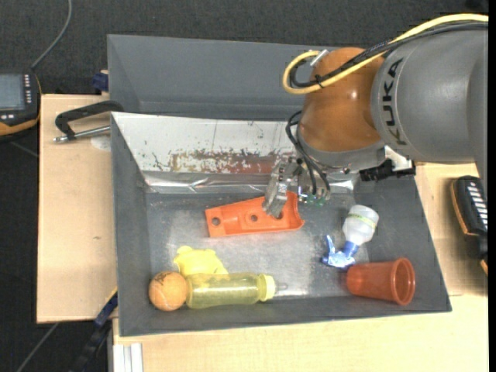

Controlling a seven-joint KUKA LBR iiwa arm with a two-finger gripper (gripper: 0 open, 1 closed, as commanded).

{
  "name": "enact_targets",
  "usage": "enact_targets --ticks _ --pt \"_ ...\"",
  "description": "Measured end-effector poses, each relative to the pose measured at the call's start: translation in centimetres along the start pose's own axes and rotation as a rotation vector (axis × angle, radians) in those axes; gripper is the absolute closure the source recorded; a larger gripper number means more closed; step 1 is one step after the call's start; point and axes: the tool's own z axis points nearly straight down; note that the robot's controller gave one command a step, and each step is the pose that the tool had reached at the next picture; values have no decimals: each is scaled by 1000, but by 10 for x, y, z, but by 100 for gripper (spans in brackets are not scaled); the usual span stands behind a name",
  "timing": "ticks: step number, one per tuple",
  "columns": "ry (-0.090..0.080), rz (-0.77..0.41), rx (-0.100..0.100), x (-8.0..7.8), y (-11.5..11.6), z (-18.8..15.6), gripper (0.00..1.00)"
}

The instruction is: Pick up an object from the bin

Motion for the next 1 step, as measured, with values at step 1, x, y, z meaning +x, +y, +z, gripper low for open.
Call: enact_targets --ticks 1 --pt "12 5 3 2 24 -19 100"
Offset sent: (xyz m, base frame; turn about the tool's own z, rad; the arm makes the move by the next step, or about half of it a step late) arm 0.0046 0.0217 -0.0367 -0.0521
